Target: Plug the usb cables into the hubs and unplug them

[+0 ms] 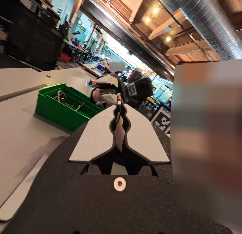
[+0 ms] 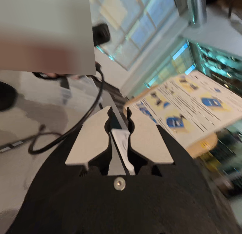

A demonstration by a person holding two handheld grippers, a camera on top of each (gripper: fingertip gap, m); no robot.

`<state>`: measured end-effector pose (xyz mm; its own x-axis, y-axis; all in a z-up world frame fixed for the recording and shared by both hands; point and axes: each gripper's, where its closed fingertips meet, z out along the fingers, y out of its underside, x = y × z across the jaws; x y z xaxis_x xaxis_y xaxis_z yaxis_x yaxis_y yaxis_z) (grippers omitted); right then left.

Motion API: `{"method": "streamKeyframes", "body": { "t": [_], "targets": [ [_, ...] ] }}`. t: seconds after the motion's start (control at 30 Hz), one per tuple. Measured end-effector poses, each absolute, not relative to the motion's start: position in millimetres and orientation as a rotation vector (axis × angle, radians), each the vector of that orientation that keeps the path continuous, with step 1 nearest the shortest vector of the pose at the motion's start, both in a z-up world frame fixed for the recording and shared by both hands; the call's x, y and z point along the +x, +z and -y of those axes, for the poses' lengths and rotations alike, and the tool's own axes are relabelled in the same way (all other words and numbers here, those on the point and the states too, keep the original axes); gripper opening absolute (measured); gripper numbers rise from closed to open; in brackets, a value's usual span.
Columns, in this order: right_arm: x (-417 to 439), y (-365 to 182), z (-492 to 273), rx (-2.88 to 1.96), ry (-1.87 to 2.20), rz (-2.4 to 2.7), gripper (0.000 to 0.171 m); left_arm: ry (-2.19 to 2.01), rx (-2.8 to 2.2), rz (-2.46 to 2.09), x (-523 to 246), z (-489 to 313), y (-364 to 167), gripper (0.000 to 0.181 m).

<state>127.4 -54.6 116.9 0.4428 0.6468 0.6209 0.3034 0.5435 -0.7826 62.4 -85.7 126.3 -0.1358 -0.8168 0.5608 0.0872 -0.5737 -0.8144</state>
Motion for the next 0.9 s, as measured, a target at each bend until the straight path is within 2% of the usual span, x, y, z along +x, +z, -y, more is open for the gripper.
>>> {"method": "streamKeyframes", "body": {
  "t": [0.1, 0.27, 0.37, 0.57, 0.7, 0.8, 0.9],
  "targets": [
    [153, 126, 42, -1.09, 0.058, 1.072, 0.028, -1.657, -1.53, -0.815, 52, 74, 123, 0.005],
    [141, 157, 78, -0.982, 0.178, 1.034, 0.027, -1.552, -1.589, -0.79, 48, 64, 115, 0.005],
    [111, 138, 96, -0.942, 0.193, 1.208, 0.028, -1.579, -1.63, -0.83, 54, 68, 108, 0.005],
    [89, 95, 76, -0.958, 0.031, 1.352, 0.026, -1.64, -1.697, -0.905, 72, 79, 92, 0.005],
    [84, 85, 75, -0.948, 0.029, 1.389, 0.013, -1.666, -1.728, -0.932, 81, 83, 84, 0.005],
    [87, 83, 78, -0.979, 0.118, 1.406, 0.011, -1.712, -1.697, -0.979, 82, 89, 87, 0.01],
    [91, 95, 99, -0.967, 0.447, 1.388, 0.011, -1.834, -1.541, -1.007, 79, 107, 115, 0.018]
  ]
}}
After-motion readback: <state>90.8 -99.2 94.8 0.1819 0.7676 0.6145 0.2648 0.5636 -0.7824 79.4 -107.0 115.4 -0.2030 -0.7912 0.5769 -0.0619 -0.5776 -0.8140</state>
